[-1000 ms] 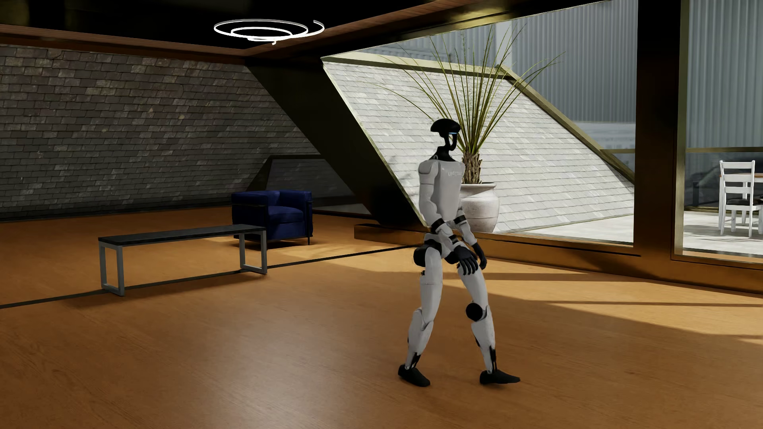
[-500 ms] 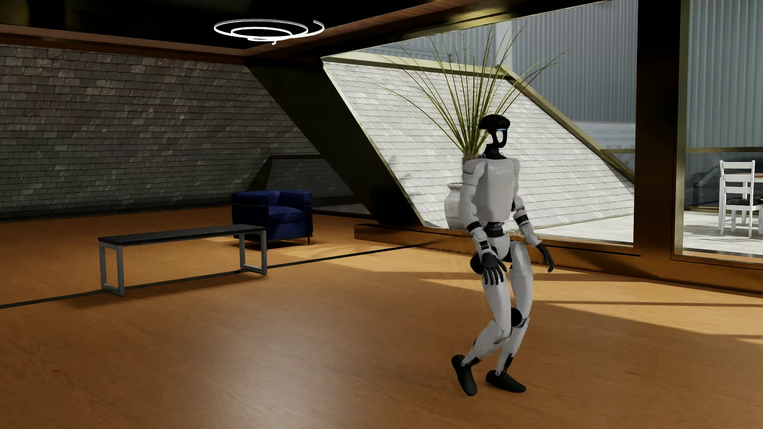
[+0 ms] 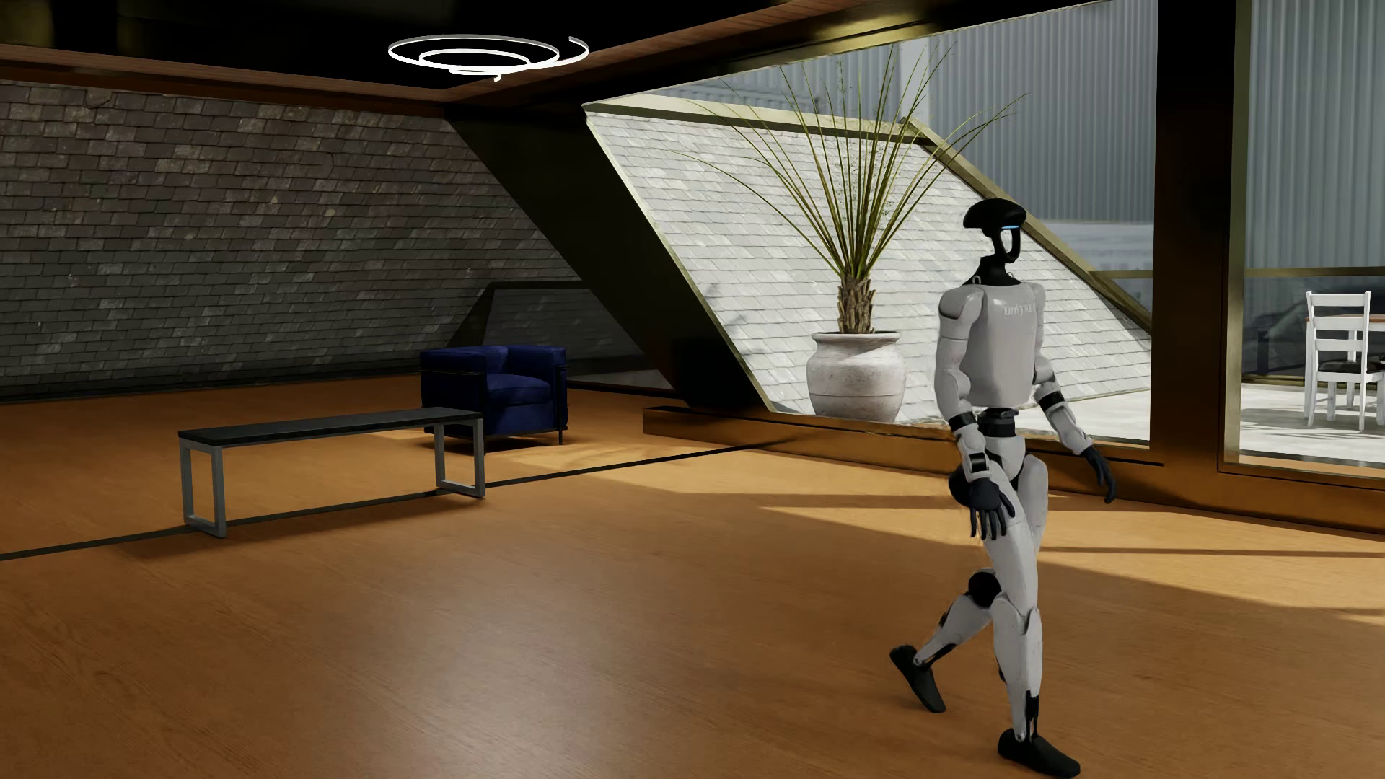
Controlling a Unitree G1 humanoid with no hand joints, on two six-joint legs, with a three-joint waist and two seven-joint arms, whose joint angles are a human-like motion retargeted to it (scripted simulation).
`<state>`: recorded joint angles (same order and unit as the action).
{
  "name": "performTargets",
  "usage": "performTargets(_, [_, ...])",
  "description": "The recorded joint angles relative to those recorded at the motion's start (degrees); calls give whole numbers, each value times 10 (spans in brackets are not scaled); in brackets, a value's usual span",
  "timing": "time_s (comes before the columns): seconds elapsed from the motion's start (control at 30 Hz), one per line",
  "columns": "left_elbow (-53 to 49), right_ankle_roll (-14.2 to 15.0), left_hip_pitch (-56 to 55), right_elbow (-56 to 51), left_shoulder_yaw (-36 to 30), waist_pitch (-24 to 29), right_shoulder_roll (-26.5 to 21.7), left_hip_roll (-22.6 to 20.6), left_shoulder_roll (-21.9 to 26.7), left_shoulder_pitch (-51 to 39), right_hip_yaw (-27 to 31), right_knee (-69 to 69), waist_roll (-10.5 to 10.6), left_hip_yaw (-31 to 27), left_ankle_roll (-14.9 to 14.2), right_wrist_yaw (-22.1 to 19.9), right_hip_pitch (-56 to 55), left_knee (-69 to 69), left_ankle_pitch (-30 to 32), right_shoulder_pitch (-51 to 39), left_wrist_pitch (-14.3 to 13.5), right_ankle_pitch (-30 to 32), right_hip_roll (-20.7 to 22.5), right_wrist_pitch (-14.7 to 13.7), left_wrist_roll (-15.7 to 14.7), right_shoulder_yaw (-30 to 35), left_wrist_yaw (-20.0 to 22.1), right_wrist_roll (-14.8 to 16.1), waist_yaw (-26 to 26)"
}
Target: Walk towards the bench
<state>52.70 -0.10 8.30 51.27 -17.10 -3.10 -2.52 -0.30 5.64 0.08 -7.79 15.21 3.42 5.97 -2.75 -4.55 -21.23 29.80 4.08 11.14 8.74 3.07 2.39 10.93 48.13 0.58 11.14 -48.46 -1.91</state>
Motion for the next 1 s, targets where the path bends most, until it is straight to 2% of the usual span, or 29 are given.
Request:
performTargets(0.03, [12,-9,-35,4,-21,-1,3,22,11,13,-9,15,8,-6,-23,4,10,83,50,-4,-4,-23,11,-5,8,3,-36,-6,1])
performTargets(0.1, [10,-25,-131,12,-74,4,9,69,57,32,-30,55,22,-29,-83,-4,25,270,151,-24,-43,-70,33,-25,36,11,-112,-15,4])
performTargets(0.13, [2,-27,-182,16,-83,8,12,73,80,38,-43,66,30,-59,-107,-14,39,347,176,-38,-55,-91,44,-38,40,15,-134,-20,6])
performTargets(0.17, [-4,-28,-229,12,-76,12,13,61,92,44,-56,70,36,-90,-114,-23,58,400,154,-48,-49,-109,54,-43,36,24,-139,-26,5])
performTargets(0.2, [-2,-29,-271,15,-57,16,15,56,91,51,-64,72,40,-114,-112,-34,78,427,119,-59,-30,-124,62,-46,24,31,-119,-33,6])
performTargets(0.23, [-6,-29,-306,19,-27,19,14,60,86,60,-66,76,43,-126,-102,-38,95,429,67,-75,-9,-138,68,-43,7,35,-89,-38,9])
performTargets(0.27, [-17,-30,-337,21,6,22,12,63,76,71,-62,80,45,-132,-70,-37,112,407,2,-91,9,-150,73,-40,-14,33,-58,-37,15])
performTargets(0.33, [-42,-30,-380,11,50,24,6,64,54,89,-46,77,44,-129,-24,-38,145,300,-87,-119,17,-167,78,-43,-48,26,-21,-27,33])
performTargets(0.37, [-50,-29,-391,-1,53,24,1,63,48,93,-37,69,42,-120,-1,-43,163,222,-101,-129,12,-171,78,-50,-53,28,-21,-22,42])
performTargets(0.4, [-56,-29,-397,-14,49,24,-5,63,45,95,-27,59,40,-109,7,-48,180,136,-90,-137,6,-175,79,-61,-48,36,-27,-19,50])
performTargets(0.47, [-60,-27,-392,-35,44,22,-18,57,35,97,-11,37,35,-82,-11,-54,214,-42,-30,-148,-1,-180,81,-79,-35,60,-36,-11,61])
performTargets(0.53, [-53,-23,-376,-45,45,21,-25,60,20,98,1,17,32,-23,-16,-46,250,-163,-15,-151,0,-184,83,-82,-26,75,-36,9,64])
performTargets(0.57, [-45,-20,-369,-46,43,20,-25,58,13,97,7,14,29,-1,4,-41,266,-178,8,-150,2,-185,82,-78,-21,76,-38,25,65])
performTargets(0.6, [-35,-15,-363,-45,40,19,-23,53,6,95,15,16,25,3,39,-38,281,-169,40,-146,3,-184,79,-73,-15,76,-43,39,67])
performTargets(0.63, [-22,-8,-350,-43,36,17,-23,46,0,92,22,26,20,2,44,-38,296,-161,60,-139,5,-175,72,-66,-7,75,-49,50,68])
performTargets(0.7, [7,12,-321,-29,34,12,-23,28,-14,84,30,65,2,17,67,-41,310,-144,43,-118,13,-130,45,-42,8,71,-62,58,68])
performTargets(0.73, [16,37,-306,-20,37,10,-24,14,-19,78,33,103,-8,21,79,-33,304,-135,24,-105,15,-86,29,-30,12,71,-69,55,67])
performTargets(0.8, [13,121,-287,-10,47,9,-41,-17,-29,65,50,236,-26,28,92,9,256,-108,-16,-84,3,6,-6,-28,14,86,-72,37,67])
performTargets(0.83, [2,142,-279,-10,51,11,-56,-33,-33,59,52,327,-34,32,96,31,218,-91,-37,-76,-7,53,-22,-36,13,93,-66,23,67])
performTargets(0.87, [-11,143,-272,-7,56,14,-69,-50,-36,55,42,419,-43,36,96,38,171,-75,-58,-71,-20,105,-48,-39,13,97,-55,12,70])
performTargets(0.9, [-15,143,-263,-7,61,17,-78,-69,-40,41,44,497,-52,38,97,35,126,-66,-76,-67,-27,131,-75,-30,12,94,-41,6,71])
performTargets(0.93, [-18,144,-250,-5,67,20,-81,-88,-42,27,69,553,-62,33,98,22,81,-63,-90,-64,-30,86,-89,-15,12,84,-27,5,69])
performTargets(0.97, [-19,133,-237,-1,74,22,-81,-106,-45,13,79,583,-71,22,99,7,40,-61,-102,-59,-29,30,-109,1,12,73,-15,7,66])
performTargets(1.0, [-18,104,-224,0,79,23,-77,-122,-46,-4,82,583,-78,3,100,-4,6,-61,-112,-53,-25,-15,-125,11,13,62,-8,10,62])
